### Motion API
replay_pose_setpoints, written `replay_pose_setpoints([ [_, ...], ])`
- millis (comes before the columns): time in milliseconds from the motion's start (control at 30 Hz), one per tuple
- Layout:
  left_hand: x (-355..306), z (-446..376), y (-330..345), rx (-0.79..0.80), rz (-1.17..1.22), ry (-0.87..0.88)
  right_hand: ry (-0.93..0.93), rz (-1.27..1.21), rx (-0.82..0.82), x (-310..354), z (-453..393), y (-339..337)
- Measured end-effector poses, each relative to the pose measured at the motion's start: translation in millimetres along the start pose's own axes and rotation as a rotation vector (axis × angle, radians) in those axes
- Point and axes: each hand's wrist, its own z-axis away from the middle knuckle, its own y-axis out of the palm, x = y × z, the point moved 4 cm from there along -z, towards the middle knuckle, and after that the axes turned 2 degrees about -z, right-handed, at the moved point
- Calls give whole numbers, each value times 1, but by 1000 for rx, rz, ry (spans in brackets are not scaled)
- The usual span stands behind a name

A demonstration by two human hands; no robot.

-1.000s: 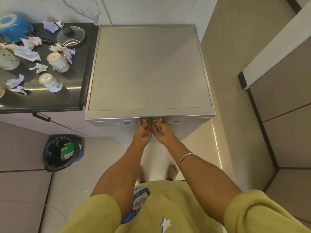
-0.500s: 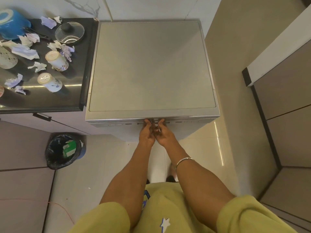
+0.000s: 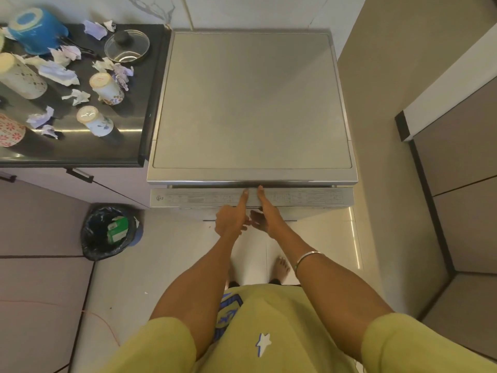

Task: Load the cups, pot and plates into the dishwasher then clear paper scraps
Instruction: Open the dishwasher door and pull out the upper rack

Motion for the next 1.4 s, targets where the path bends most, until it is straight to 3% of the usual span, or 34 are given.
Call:
replay_pose_setpoints([
  [67, 1, -1, -9, -142, -299, 100, -26, 335, -26, 3, 10, -8],
  [133, -4, 5, -15, -277, -485, 277, -162, 642, -173, 12, 18, -20],
  [233, -19, 14, -19, -334, -514, 614, -458, 967, -441, 29, 28, -28],
  [367, -32, 6, -25, -402, -619, 801, -841, 1121, -545, 45, 38, -16],
  [467, -32, -6, -24, -303, -642, 795, -955, 1197, -523, 49, 39, -6],
  [600, -22, -17, -21, -187, -684, 767, -886, 1232, -431, 38, 31, -8],
  [767, -17, -11, -23, -78, -806, 758, -725, 1534, -348, 20, 14, -10],
  [933, -6, 0, -27, 12, -866, 731, -633, 1686, -279, 10, 18, -12],
  [1400, 69, 44, -13, 27, -1011, 633, -623, 1657, -131, -60, 51, -51],
])
